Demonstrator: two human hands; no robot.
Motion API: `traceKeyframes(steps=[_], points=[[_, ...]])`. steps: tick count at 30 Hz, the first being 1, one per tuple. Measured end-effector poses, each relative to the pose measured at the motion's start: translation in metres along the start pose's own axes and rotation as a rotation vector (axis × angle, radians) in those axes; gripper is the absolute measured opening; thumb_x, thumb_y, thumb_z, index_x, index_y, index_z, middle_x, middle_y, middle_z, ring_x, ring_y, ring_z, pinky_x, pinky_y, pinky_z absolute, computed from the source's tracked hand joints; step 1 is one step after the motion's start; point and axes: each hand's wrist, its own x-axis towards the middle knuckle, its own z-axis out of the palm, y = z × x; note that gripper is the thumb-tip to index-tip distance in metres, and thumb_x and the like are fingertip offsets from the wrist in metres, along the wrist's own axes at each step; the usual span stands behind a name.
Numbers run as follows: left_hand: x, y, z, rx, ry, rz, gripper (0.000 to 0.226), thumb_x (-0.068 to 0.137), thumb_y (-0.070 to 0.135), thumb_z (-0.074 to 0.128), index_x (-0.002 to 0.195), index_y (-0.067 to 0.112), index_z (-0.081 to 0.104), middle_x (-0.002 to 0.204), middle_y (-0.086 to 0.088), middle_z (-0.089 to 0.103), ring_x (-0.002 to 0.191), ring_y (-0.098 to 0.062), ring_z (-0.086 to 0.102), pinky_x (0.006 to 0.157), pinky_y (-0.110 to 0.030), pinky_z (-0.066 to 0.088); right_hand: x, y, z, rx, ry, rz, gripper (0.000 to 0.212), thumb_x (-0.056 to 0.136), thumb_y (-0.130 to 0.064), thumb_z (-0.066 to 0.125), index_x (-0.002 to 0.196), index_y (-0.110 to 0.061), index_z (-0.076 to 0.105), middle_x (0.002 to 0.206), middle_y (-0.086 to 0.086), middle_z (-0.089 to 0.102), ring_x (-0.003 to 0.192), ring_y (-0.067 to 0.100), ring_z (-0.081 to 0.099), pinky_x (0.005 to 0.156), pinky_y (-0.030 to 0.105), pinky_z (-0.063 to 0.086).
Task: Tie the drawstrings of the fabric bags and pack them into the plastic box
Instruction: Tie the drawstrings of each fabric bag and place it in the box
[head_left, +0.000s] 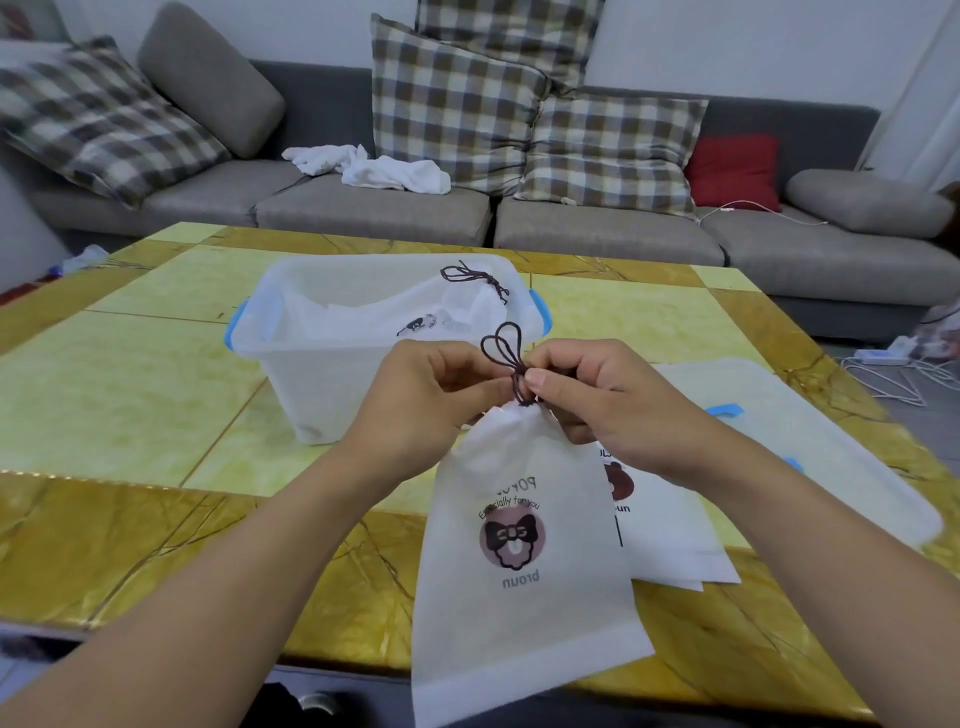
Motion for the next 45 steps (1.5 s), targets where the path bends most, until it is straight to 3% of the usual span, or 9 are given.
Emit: traceKeyframes(steps=[9,13,21,26,30,34,37,40,45], points=[[-0.007,0.009,0.007,-0.007,-0.043,-0.079,0.012,0.088,0.024,0.075,0.089,0.014,0.081,0.086,0.0,0.079,0.084,-0.012,0.073,0.08,-0.029,0.057,0.003,0.001,0.006,-0.31,0.116,-0.067,0.021,0.098,-0.013,0.057,0.078,-0.008,0.06,0.062,-0.01,0.046,0.057,0.004,0.038,0.055,0.023,0.031],[-0.007,0.004,0.004,-0.082,-0.033,-0.121,0.011,0.087,0.011,0.074,0.096,0.008,0.08,0.092,-0.003,0.079,0.095,-0.017,0.074,0.089,-0.028,0.057,0.002,-0.001,0.007,-0.307,0.113,-0.041,0.023,0.099,-0.012,0.054,0.08,-0.001,0.058,0.051,-0.014,0.041,0.05,0.004,0.038,0.049,0.016,0.029],[-0.004,0.008,0.01,-0.334,0.015,-0.291,0.013,0.089,0.012,0.07,0.091,0.0,0.076,0.091,-0.015,0.075,0.082,-0.021,0.067,0.079,-0.032,0.053,0.002,-0.006,0.011,-0.338,0.246,-0.097,0.025,0.097,-0.01,0.055,0.073,-0.002,0.058,0.056,-0.008,0.042,0.051,0.006,0.037,0.049,0.016,0.031],[-0.003,0.01,0.008,-0.689,-0.131,-0.474,0.038,0.082,0.015,0.067,0.114,-0.004,0.068,0.106,-0.021,0.068,0.085,-0.027,0.067,0.073,-0.031,0.058,0.006,-0.002,0.006,-0.087,0.202,0.039,0.029,0.099,-0.009,0.054,0.071,-0.005,0.059,0.048,-0.014,0.04,0.046,0.006,0.032,0.048,0.019,0.027],[-0.004,0.013,0.005,-0.903,-0.359,-0.588,0.024,0.089,0.023,0.059,0.109,0.011,0.065,0.099,-0.008,0.066,0.085,-0.02,0.065,0.077,-0.03,0.057,0.008,-0.001,0.003,-0.018,0.169,0.06,0.028,0.101,-0.016,0.055,0.079,0.0,0.06,0.052,-0.008,0.041,0.051,0.013,0.033,0.054,0.027,0.028],[-0.004,0.015,0.008,-0.523,-0.271,-0.478,0.031,0.082,0.031,0.07,0.094,0.004,0.075,0.09,-0.011,0.072,0.078,-0.023,0.067,0.072,-0.032,0.052,0.009,0.001,0.01,-0.126,0.163,-0.013,0.031,0.091,-0.033,0.055,0.086,-0.005,0.068,0.083,0.025,0.064,0.068,0.027,0.051,0.067,0.044,0.043],[-0.003,0.009,0.007,-0.327,-0.091,-0.34,0.032,0.085,0.023,0.074,0.096,-0.006,0.071,0.089,-0.013,0.072,0.079,-0.024,0.062,0.069,-0.031,0.049,0.008,0.005,0.009,-0.105,0.189,0.005,0.028,0.09,-0.03,0.056,0.084,-0.005,0.069,0.091,0.026,0.066,0.074,0.022,0.054,0.071,0.047,0.046],[-0.003,0.007,0.001,-0.094,0.015,-0.165,0.006,0.085,0.014,0.076,0.082,0.009,0.079,0.08,-0.004,0.077,0.071,-0.012,0.068,0.07,-0.025,0.053,0.006,0.006,0.004,-0.15,0.175,-0.003,0.027,0.089,-0.029,0.054,0.074,-0.008,0.062,0.072,0.017,0.056,0.065,0.017,0.044,0.063,0.034,0.036],[0.001,0.001,-0.011,0.408,0.069,0.204,0.006,0.083,0.014,0.079,0.082,0.019,0.079,0.073,0.008,0.076,0.069,-0.004,0.071,0.072,-0.022,0.057,0.004,0.008,0.002,-0.193,0.156,0.0,0.029,0.1,-0.014,0.055,0.072,-0.011,0.06,0.065,-0.003,0.049,0.058,0.009,0.04,0.056,0.025,0.033]])
